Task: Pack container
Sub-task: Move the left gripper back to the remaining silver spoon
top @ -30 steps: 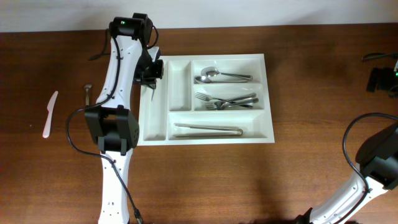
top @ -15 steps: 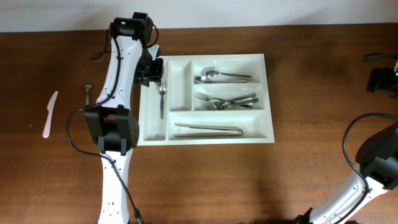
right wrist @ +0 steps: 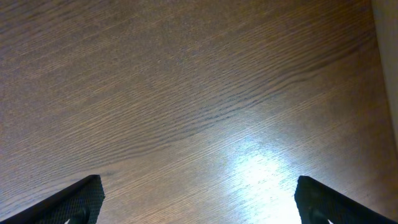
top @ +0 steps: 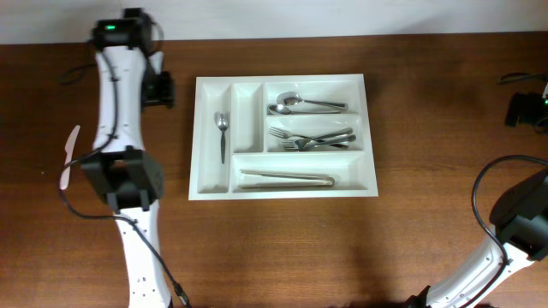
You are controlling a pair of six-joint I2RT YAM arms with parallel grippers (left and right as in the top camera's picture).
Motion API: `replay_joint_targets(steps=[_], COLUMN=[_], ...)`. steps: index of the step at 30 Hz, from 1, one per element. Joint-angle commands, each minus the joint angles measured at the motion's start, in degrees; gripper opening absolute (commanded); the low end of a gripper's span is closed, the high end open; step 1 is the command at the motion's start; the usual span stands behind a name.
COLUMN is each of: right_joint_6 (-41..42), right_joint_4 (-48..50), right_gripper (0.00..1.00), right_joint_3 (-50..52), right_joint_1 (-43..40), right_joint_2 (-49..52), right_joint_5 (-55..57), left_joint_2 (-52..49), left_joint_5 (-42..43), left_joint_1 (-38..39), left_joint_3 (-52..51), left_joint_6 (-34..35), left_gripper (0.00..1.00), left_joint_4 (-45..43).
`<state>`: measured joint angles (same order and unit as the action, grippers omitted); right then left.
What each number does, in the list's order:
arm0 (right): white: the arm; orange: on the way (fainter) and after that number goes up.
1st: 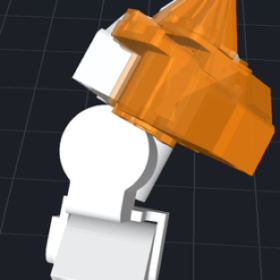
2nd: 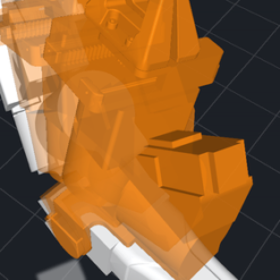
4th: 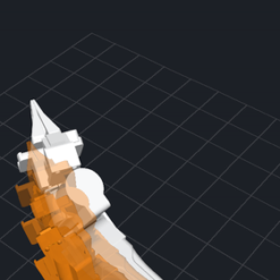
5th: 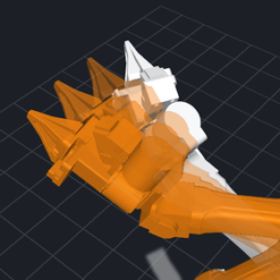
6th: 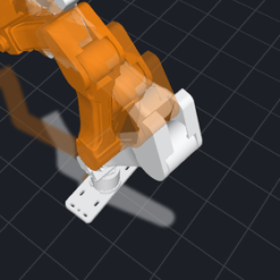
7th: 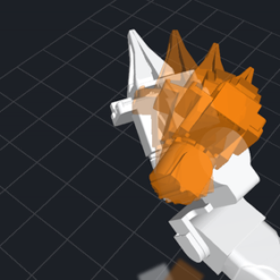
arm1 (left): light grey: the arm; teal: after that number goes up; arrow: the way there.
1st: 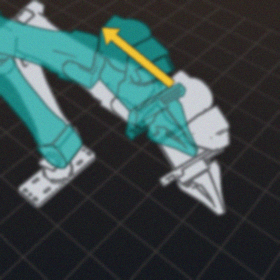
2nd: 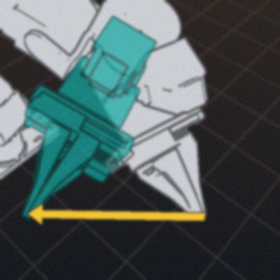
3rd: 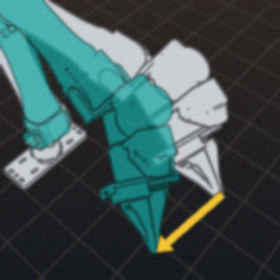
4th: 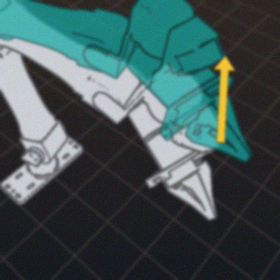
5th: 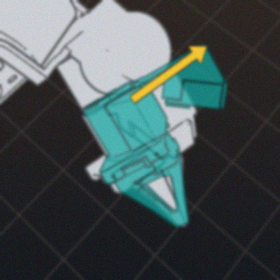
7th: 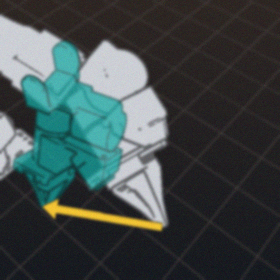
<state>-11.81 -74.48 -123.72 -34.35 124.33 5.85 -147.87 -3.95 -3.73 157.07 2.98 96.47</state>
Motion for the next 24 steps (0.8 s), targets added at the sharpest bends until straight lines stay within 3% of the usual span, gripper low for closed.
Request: replay_joint_targets(steps=[1, 16, 24], right_joint_6=[0.24, 0.24, 0.24], right_joint_4=[0.15, 0.15, 0.15], right_gripper=[0.99, 0.99, 0.99], right_joint_3=[0.13, 0.13, 0.13], right_joint_1=[0.20, 0.20, 0.20], right_joint_2=[-0.98, -0.98, -0.98], right_joint_5=[-0.52, -0.52, -0.52], left_joint_2=[0.13, -0.33, -0.33], left_joint_5=[-1.68, -1.75, -1.90], left_joint_1=[-3.21, -8.85, -11.21], left_joint_3=[0.63, -7.04, -10.34], left_joint_6=[-0.90, -7.87, -7.87], left_gripper=[0.67, 0.72, 0.72], left_joint_4=[0.26, -2.58, -6.91])
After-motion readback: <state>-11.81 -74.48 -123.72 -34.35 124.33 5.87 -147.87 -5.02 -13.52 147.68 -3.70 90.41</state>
